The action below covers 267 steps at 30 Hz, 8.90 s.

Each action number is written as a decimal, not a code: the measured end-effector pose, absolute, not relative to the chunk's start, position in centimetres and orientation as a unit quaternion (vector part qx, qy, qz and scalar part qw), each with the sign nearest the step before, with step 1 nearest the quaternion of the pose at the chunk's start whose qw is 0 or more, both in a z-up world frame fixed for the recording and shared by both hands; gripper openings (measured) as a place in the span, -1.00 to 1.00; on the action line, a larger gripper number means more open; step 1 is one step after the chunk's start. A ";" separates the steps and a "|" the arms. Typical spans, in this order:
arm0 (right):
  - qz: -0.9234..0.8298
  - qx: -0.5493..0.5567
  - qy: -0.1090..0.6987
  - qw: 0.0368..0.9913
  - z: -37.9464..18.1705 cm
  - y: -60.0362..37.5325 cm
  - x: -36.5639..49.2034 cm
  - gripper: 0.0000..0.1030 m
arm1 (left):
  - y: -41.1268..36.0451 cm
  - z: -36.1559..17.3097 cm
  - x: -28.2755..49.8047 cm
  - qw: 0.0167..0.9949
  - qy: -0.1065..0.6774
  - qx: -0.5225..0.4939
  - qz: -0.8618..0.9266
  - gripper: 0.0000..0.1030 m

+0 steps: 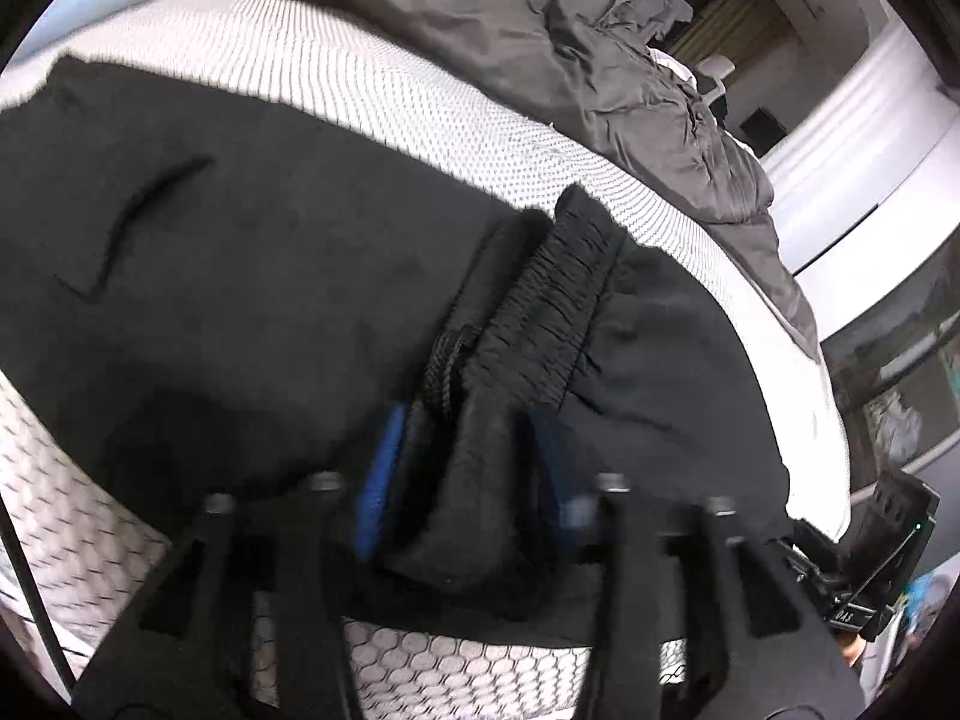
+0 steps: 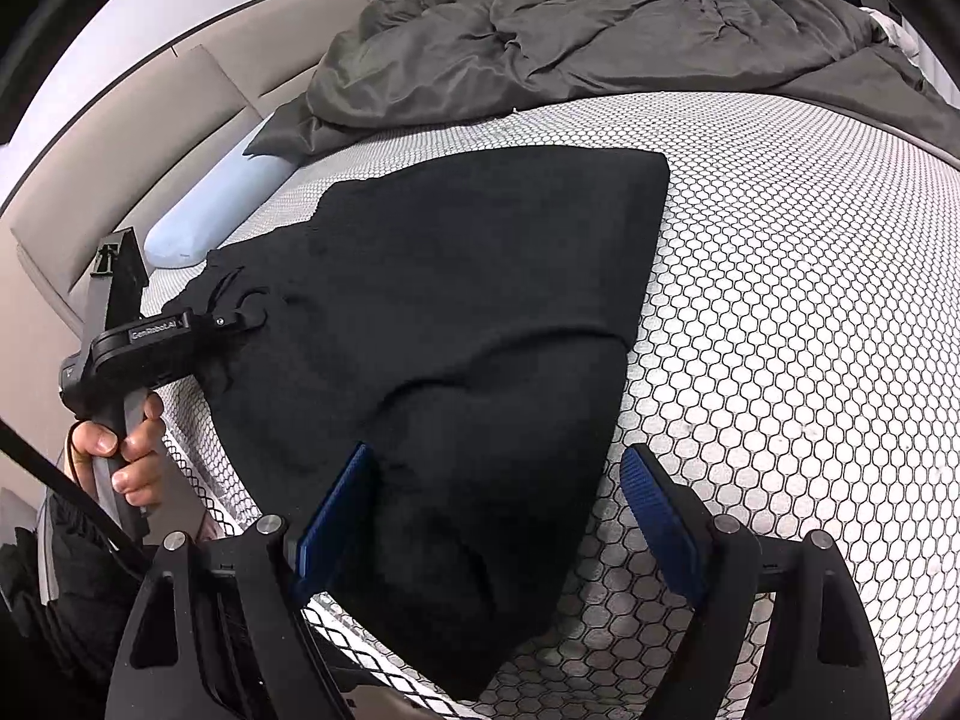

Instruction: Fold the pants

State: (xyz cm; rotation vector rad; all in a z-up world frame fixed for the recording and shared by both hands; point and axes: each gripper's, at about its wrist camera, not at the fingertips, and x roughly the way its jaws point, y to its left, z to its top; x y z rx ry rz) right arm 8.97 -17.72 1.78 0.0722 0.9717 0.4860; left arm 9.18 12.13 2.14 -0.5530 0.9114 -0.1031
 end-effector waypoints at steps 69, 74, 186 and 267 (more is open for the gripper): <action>0.221 0.059 0.383 0.895 8.4 -21.0 3.9 0.42 | 3.1 6.2 11.0 0.874 0.437 -0.147 -0.152 0.66; 0.258 0.062 0.347 0.899 10.1 -19.4 6.3 0.47 | 3.8 3.8 10.1 0.877 0.448 -0.105 -0.138 0.66; 0.270 0.091 0.500 0.818 1.8 -20.9 12.2 0.25 | 9.6 2.7 11.4 0.891 0.451 -0.057 -0.012 0.92; 0.169 -0.053 0.373 0.911 1.5 -14.5 4.6 0.37 | 16.0 19.1 6.7 0.963 0.201 -0.178 0.038 -0.98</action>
